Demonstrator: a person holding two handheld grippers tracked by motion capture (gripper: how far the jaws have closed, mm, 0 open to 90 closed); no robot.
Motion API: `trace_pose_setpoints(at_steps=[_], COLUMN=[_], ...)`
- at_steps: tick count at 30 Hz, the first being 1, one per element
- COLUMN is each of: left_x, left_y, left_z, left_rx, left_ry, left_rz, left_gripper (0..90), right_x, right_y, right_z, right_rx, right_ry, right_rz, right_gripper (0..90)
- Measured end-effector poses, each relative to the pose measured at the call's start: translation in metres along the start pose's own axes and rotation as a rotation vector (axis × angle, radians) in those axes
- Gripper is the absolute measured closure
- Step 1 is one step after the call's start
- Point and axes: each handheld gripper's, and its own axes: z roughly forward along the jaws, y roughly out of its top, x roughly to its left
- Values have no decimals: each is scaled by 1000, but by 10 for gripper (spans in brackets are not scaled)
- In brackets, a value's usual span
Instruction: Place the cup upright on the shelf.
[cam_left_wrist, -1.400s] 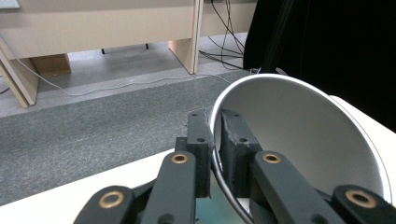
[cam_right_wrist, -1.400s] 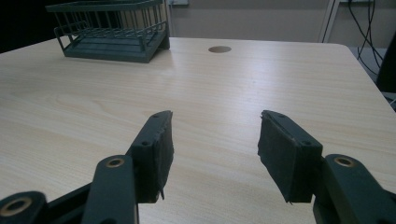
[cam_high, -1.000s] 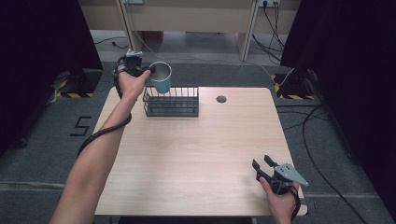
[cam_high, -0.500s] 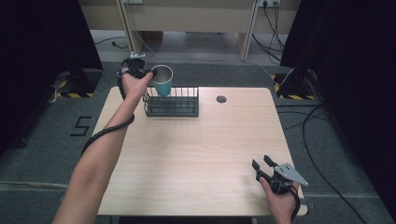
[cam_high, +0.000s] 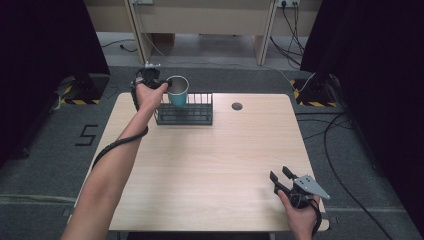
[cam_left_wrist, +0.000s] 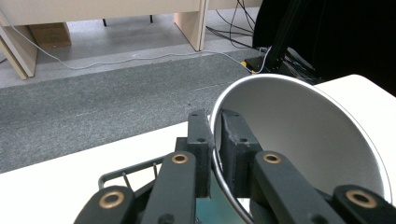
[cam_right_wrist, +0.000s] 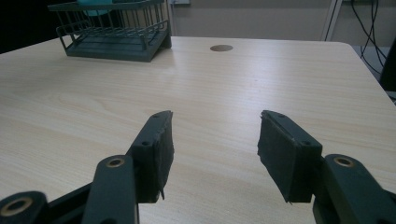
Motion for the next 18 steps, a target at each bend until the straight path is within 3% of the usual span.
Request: trace_pose_setpoints(at_steps=[18], left_x=[-6], left_y=[-7], left_z=[12], left_rx=[14], left_ry=[-4], left_rz=[-8], left_gripper=[824], right_x=[0], right_y=[0], right_z=[0], right_rx=[2], right_ry=[6], right_rz=[-1], right_gripper=[454])
